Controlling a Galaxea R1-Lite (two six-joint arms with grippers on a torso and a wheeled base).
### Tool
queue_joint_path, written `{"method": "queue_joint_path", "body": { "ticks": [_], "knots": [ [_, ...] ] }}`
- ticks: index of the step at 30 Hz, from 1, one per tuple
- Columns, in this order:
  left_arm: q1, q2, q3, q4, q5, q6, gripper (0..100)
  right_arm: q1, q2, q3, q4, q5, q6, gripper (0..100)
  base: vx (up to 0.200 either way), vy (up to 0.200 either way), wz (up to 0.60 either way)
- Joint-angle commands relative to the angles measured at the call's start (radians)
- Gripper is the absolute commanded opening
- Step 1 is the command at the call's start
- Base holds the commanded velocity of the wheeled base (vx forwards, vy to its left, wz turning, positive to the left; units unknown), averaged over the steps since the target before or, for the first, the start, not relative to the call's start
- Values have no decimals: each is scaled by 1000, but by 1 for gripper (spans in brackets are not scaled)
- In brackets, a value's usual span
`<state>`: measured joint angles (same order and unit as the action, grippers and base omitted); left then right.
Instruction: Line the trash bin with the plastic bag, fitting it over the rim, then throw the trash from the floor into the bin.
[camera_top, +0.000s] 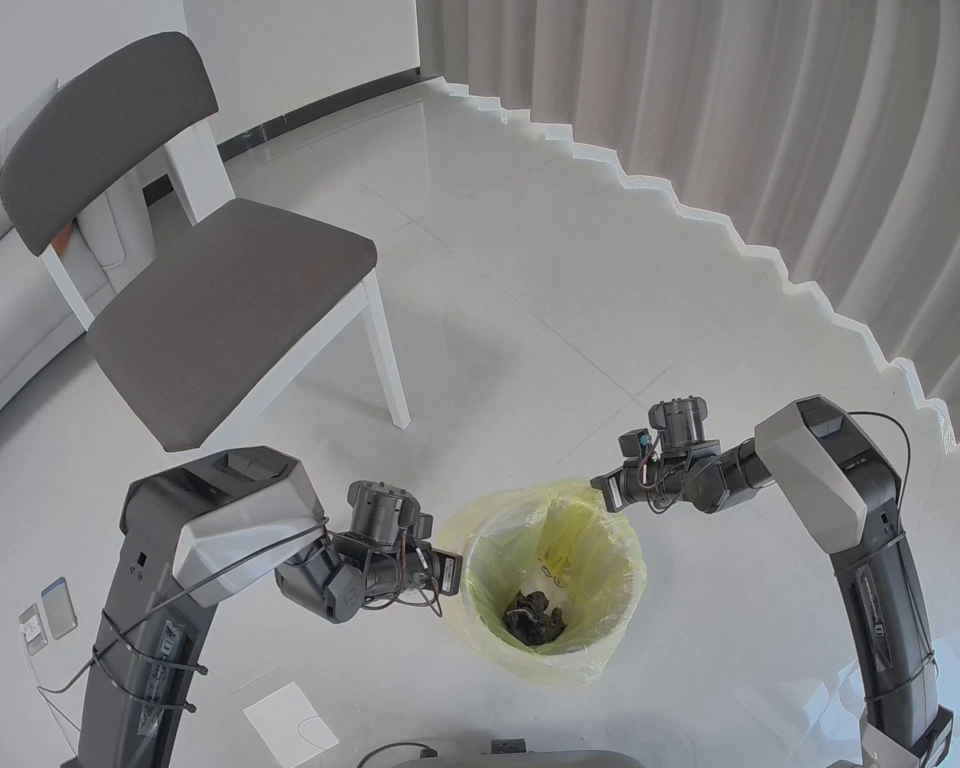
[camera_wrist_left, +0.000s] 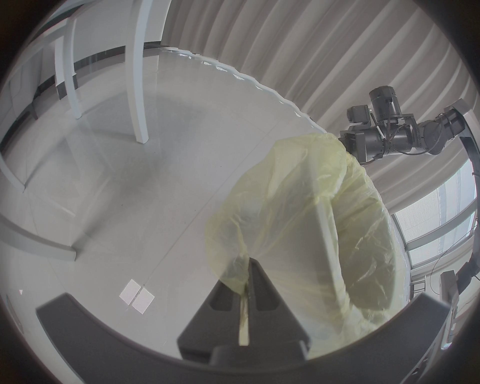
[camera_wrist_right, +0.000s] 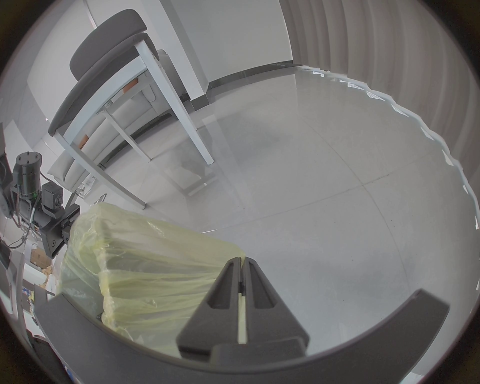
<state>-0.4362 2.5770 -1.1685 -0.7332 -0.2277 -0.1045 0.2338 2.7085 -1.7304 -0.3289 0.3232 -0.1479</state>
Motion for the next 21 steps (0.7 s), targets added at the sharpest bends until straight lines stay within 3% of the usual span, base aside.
{"method": "queue_joint_path", "body": {
  "ticks": [1,8,9,16,21],
  "knots": [
    [-16,18,-59,17,4,5,0,-7,10,-14,7,0,-2,0,0,0,0],
    [-13,20,-63,37,7,6,0,-18,10,-14,8,0,-7,0,0,0,0],
    [-12,20,-63,38,7,6,100,-19,10,-14,8,0,-7,0,0,0,0],
    [2,-3,-5,26,18,5,100,-30,7,-9,8,0,-12,0,0,0,0],
    [47,-43,122,-48,16,5,100,-36,2,-3,7,0,-12,0,0,0,0]
  ]
}}
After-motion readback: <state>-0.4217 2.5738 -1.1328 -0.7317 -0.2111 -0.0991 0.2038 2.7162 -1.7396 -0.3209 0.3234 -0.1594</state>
